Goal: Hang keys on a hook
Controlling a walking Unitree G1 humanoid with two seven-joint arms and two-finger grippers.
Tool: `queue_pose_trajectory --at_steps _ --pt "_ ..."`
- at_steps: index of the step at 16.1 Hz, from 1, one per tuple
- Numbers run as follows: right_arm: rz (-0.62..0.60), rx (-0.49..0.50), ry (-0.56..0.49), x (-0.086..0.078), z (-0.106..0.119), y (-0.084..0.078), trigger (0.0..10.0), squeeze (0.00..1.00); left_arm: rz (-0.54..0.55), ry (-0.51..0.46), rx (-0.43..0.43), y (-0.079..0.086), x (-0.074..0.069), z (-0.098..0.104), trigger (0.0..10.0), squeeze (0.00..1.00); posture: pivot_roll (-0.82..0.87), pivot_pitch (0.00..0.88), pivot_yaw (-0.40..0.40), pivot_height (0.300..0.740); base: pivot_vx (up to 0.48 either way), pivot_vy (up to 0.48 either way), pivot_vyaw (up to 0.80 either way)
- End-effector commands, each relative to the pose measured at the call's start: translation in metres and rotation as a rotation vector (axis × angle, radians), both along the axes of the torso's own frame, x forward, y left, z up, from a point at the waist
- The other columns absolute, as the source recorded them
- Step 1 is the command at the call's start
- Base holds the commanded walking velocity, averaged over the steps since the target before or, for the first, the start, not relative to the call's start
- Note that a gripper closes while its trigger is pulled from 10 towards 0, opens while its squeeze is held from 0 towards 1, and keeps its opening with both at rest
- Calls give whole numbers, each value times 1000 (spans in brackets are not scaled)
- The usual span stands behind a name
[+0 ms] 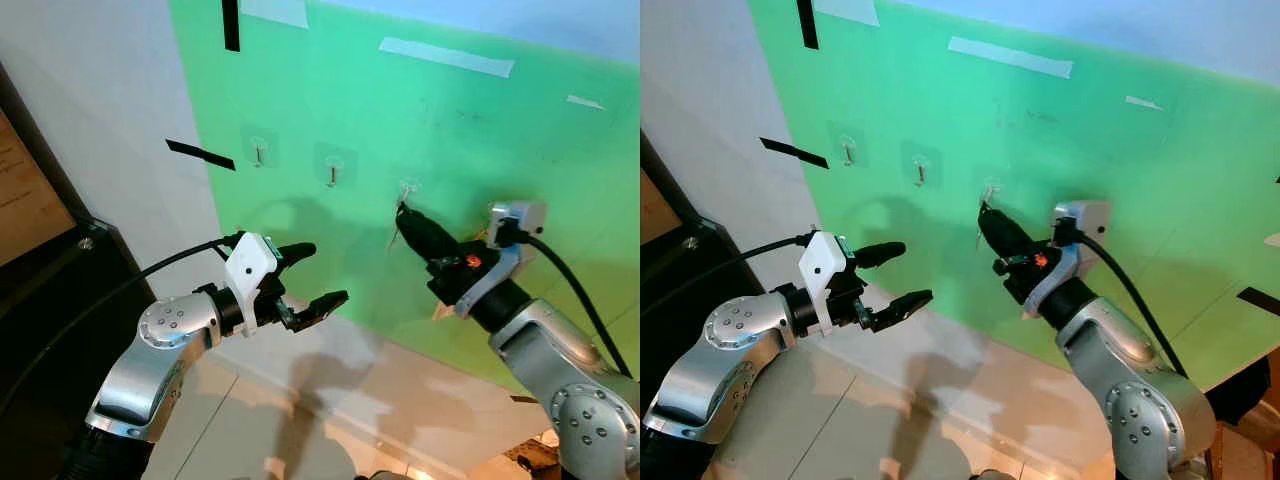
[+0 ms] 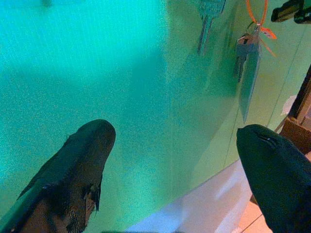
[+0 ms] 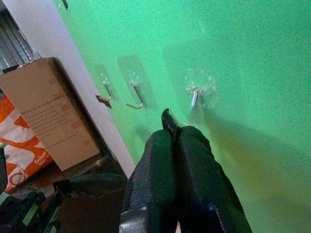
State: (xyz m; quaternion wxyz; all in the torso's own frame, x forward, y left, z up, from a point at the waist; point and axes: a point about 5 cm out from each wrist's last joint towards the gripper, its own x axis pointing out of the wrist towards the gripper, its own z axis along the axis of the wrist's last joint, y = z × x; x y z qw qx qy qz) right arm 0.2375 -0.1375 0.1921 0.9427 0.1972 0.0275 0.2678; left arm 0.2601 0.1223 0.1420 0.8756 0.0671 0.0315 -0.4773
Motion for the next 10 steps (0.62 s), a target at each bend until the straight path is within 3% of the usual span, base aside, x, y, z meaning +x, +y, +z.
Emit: queue_pose_trajectory --at_steps 1,6,10 --pt "-5 7 -24 -1 7 -2 10000 0 -14 -9 8 -3 -1 3 10000 0 -43 0 -26 740 0 0 0" --pt "9 -27 14 0 1 1 10000 0 -15 -9 8 -3 0 2 10000 0 -40 0 -28 740 0 0 0" --pt "0 6 -7 2 7 1 10000 0 -19 -9 8 -3 -1 2 10000 0 -40 0 -27 740 0 0 0"
